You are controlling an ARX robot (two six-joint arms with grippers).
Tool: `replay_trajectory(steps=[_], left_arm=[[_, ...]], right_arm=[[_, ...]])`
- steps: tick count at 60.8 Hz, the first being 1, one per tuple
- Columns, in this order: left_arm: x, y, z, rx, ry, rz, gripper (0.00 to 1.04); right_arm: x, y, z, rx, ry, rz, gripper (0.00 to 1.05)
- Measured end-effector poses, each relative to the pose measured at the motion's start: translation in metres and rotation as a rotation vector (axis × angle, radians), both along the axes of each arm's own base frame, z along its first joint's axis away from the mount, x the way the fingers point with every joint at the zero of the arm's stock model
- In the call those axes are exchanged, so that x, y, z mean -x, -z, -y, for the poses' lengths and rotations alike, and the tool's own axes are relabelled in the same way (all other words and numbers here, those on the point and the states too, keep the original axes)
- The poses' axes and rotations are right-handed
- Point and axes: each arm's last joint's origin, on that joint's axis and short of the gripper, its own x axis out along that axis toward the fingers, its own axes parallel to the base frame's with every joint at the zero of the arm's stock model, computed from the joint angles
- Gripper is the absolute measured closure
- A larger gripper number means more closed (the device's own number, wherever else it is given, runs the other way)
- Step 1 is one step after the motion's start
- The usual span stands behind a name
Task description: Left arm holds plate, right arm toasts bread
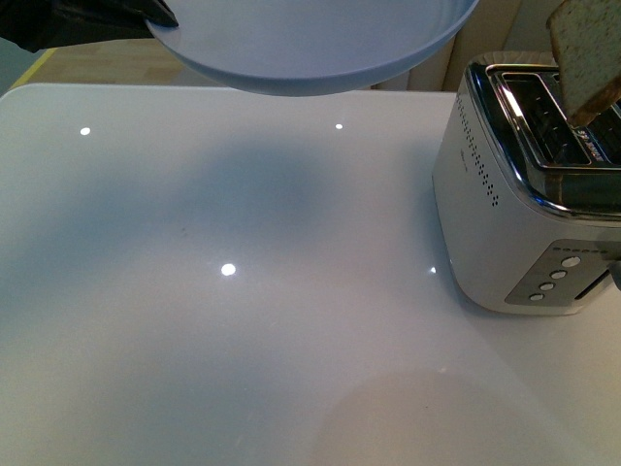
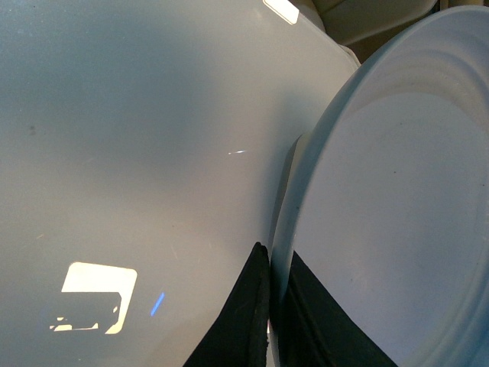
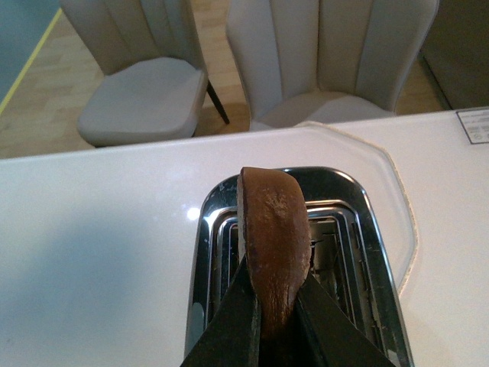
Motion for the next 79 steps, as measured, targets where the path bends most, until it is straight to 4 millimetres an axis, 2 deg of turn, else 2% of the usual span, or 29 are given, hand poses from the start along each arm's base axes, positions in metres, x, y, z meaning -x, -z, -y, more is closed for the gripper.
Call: replay_trajectory(steps=[14, 30, 43, 46, 50, 53, 63, 66, 75, 79], left_arm=[[0.000, 0.000, 0.000, 0.002, 0.002, -0.001, 1.02], [0.000, 0.000, 0.000, 0.002, 0.002, -0.001, 1.02], [0.000, 0.000, 0.000, 0.003, 0.003, -0.001, 1.02], [0.000, 0.000, 0.000, 0.004, 0.004, -0.001, 1.02], [0.000, 0.000, 0.000, 0.004, 0.004, -0.002, 1.02], [0.000, 0.001, 0.000, 0.004, 0.004, -0.003, 1.02], [0.000, 0.000, -0.001, 0.004, 0.001, -0.002, 1.02], [0.000, 0.000, -0.001, 0.005, 0.001, -0.002, 1.02], [0.000, 0.000, -0.002, 0.007, 0.000, 0.000, 1.02], [0.000, 0.000, -0.003, 0.007, -0.002, 0.000, 1.02]], right_arm=[[-0.007, 0.021, -0.007, 0.030, -0.005, -0.066, 1.01], [-0.007, 0.034, -0.014, 0.060, -0.033, -0.105, 1.01], [-0.004, 0.041, -0.015, 0.064, -0.049, -0.127, 0.70], [-0.002, 0.044, -0.015, 0.066, -0.049, -0.136, 0.59], [-0.001, 0.046, -0.015, 0.066, -0.050, -0.144, 0.50], [0.002, 0.049, -0.014, 0.065, -0.052, -0.148, 0.38], [0.018, 0.041, -0.010, 0.028, -0.020, -0.118, 0.11], [0.024, 0.036, -0.008, 0.016, -0.009, -0.100, 0.07], [0.052, 0.018, 0.000, -0.024, 0.035, -0.037, 0.09], [0.057, 0.012, 0.003, -0.034, 0.045, -0.011, 0.09]])
